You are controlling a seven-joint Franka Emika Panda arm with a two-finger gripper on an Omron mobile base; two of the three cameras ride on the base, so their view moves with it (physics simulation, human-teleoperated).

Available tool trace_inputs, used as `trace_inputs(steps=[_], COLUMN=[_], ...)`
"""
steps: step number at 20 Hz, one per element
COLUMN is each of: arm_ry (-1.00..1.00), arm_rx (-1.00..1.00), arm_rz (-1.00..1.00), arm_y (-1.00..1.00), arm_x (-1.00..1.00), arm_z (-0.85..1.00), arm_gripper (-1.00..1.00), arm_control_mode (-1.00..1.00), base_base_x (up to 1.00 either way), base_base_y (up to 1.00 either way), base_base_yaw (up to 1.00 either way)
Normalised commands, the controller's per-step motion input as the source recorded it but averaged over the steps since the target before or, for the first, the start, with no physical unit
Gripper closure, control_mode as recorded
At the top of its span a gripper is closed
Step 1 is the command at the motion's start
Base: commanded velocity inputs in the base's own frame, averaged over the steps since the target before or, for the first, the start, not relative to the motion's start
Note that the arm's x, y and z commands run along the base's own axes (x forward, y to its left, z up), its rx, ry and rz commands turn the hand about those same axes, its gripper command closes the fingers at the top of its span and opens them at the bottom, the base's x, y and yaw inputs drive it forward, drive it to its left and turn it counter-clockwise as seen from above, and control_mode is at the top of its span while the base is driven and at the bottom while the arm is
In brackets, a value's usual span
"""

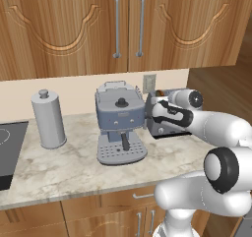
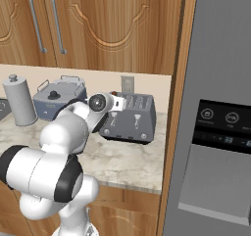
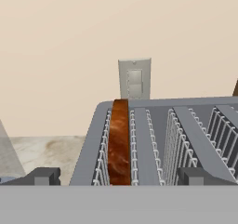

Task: Start the toaster. Once the lever pops up, take the bread to the plate on the dining counter.

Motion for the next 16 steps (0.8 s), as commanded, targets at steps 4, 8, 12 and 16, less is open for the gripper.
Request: trace_inputs(steps=[4, 8, 12, 16], arm_ry=[0.00, 0.00, 0.00, 0.00], arm_rx=[0.00, 0.00, 0.00, 0.00], arm_rz=[0.00, 0.00, 0.00, 0.00], arm_y=[0.00, 0.00, 0.00, 0.00], arm_x=[0.00, 0.00, 0.00, 0.00], arm_z=[0.00, 0.00, 0.00, 0.00], arm_gripper=[-1.00, -1.00, -1.00, -1.00], arm_control_mode=[-1.00, -1.00, -1.00, -1.00], base_base_x=[0.00, 0.00, 0.00, 0.00], base_base_y=[0.00, 0.00, 0.00, 0.00], base_base_yaw=[0.00, 0.00, 0.00, 0.00])
